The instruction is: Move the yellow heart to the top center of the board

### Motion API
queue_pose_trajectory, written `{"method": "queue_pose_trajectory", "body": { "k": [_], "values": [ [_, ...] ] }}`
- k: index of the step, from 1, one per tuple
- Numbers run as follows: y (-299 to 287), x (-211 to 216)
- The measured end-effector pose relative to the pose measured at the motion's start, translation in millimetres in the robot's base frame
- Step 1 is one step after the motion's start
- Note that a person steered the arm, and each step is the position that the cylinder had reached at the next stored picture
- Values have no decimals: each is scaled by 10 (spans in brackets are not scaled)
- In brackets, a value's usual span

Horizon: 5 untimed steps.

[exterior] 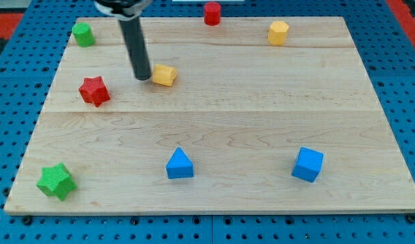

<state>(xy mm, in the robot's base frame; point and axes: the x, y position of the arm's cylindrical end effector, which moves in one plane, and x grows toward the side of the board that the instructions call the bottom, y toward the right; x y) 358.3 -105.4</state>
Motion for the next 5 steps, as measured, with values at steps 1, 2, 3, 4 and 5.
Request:
{"method": "queue_pose_trajectory", "body": {
  "k": [1,2,3,4,5],
  "values": [
    [145,-86],
    [555,-16],
    [461,310],
    [731,413],
    [931,68]
  ]
}}
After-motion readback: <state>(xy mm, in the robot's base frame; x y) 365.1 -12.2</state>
